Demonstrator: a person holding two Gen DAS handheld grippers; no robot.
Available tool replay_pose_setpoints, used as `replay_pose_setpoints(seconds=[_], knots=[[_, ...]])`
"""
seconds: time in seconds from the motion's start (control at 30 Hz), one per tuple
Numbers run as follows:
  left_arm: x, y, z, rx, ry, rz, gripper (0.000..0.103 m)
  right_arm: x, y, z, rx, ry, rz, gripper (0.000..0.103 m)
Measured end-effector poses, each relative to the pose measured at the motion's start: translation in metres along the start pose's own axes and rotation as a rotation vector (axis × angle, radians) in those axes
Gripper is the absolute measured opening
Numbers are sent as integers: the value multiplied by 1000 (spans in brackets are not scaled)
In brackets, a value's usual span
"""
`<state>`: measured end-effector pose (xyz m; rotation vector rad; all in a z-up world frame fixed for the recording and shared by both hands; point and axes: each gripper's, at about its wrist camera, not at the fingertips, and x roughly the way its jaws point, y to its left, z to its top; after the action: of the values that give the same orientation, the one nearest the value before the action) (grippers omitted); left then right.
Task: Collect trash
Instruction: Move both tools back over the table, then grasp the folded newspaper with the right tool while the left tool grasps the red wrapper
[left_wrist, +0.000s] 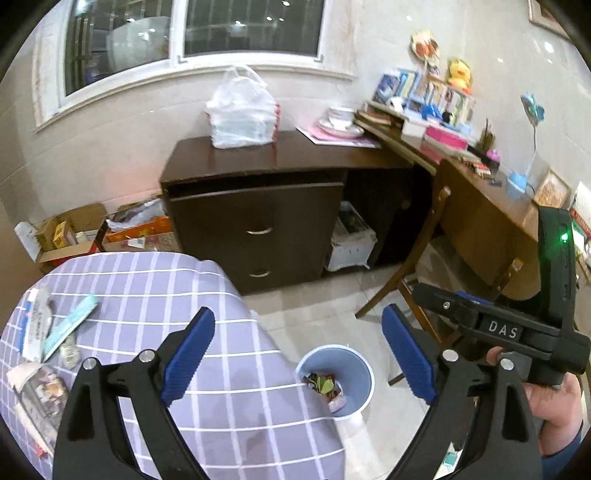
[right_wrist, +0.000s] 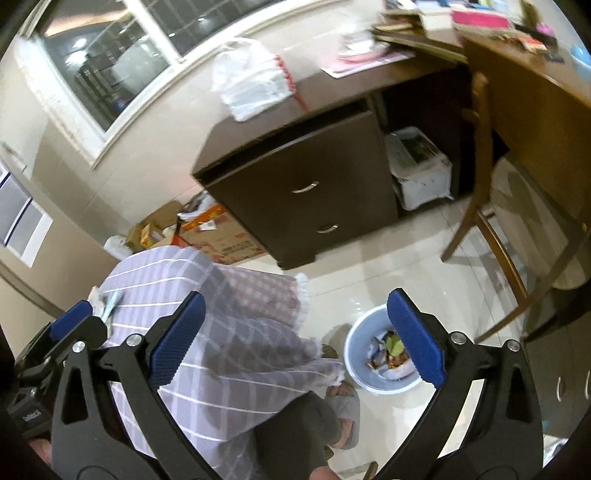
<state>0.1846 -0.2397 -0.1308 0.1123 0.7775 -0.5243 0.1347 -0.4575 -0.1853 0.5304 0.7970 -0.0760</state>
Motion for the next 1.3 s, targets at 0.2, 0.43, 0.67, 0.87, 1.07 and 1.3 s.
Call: replay_pose_setpoints(seconds=[0.2,0.43,0.67,0.87,1.07,1.3], knots=[[-37,40,-6,-70,-50,29,90,-6,50,-2,-89,-6,46,97],[-78,97,-27,-177,-92,102,91,3,114,-17,-207,35,120,97],[-107,156,-63,-282,-86,185,91,24,179,-42,-357,110,183,97],[-131,206,-103,-371,-73,265,91,40,235,-76,-497,180,231,97],[-152,246,-141,-430,-58,337,91,69,281,-109,-595,266,263,97],[-160,284,-189,-475,-2,410,91,93,336,-155,-758,348,276,97]])
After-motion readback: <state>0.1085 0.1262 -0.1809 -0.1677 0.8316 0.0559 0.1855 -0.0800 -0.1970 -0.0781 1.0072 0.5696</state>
